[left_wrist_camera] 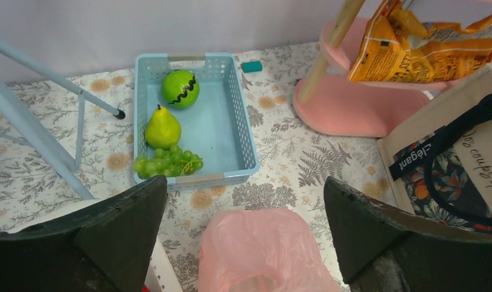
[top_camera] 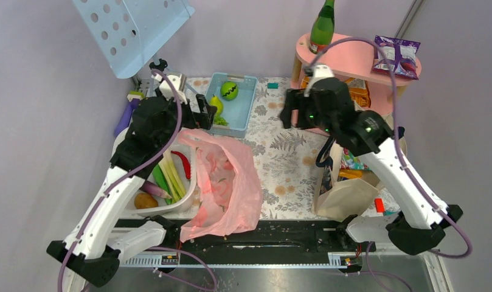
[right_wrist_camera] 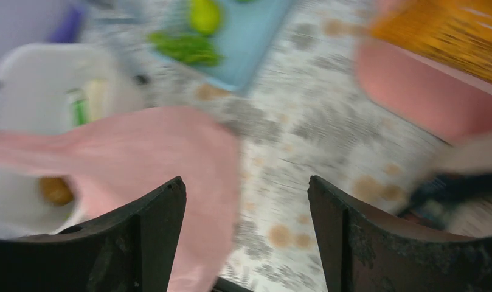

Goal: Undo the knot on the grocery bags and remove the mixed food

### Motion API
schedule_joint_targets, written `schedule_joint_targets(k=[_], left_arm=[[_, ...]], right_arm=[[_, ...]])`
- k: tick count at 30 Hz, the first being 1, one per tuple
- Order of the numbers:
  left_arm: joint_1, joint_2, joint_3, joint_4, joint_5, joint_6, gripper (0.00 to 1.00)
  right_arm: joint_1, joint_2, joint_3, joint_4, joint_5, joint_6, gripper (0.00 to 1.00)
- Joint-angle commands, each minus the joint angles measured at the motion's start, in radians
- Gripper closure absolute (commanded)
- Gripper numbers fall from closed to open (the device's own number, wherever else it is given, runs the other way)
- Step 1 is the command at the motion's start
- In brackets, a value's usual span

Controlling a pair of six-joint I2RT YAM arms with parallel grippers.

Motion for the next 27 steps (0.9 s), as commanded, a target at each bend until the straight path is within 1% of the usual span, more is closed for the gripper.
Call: schedule_joint_targets(k=[1,4,7,10,12,15,18,20,23,27], left_arm=[[-0.003,0.022,0.042,0.086,0.032,0.05,0.01],[-0.004,0.016,0.004,0.102,-0.02,0.08,0.01],[-0.003,-0.008,-0.092,0.15,-0.051,0.093,0.01],[-0.004,-0.01,-0.125,0.155,-0.072,0.111,0.01],[-0.005,-0.002,-0.124,0.149,-0.088,0.126,0.01],[-0.006,0.004,-0.132,0.151,-0.108,0.136,0.01],[-0.018,0.005,-0.137,0.152,-0.131,0.154,0.01],[-0.027,0.003,-0.14,0.152,-0.147,0.163,0.01],[-0.042,-0.003,-0.144,0.155,-0.159,0.173,0.01],[-0.073,-0.005,-0.151,0.161,-0.167,0.19,0.01]], right_arm=[[-0.2,-0.127,-0.085,-0.206,0.138,0.016,0.21],[-0.377,-0.221,-0.191,-0.244,0.139,0.043,0.24],[-0.521,-0.303,-0.301,-0.259,0.126,0.061,0.24],[-0.63,-0.347,-0.415,-0.259,0.161,0.07,0.22],[-0.728,-0.358,-0.489,-0.252,0.135,0.08,0.2],[-0.782,-0.361,-0.592,-0.21,0.119,0.111,0.15],[-0.792,-0.331,-0.68,-0.16,0.13,0.13,0.05],[-0.794,-0.285,-0.726,-0.128,0.123,0.132,0.01],[-0.794,-0.192,-0.783,-0.102,0.086,0.161,0.01],[-0.794,-0.111,-0.888,-0.001,-0.036,0.239,0.0]])
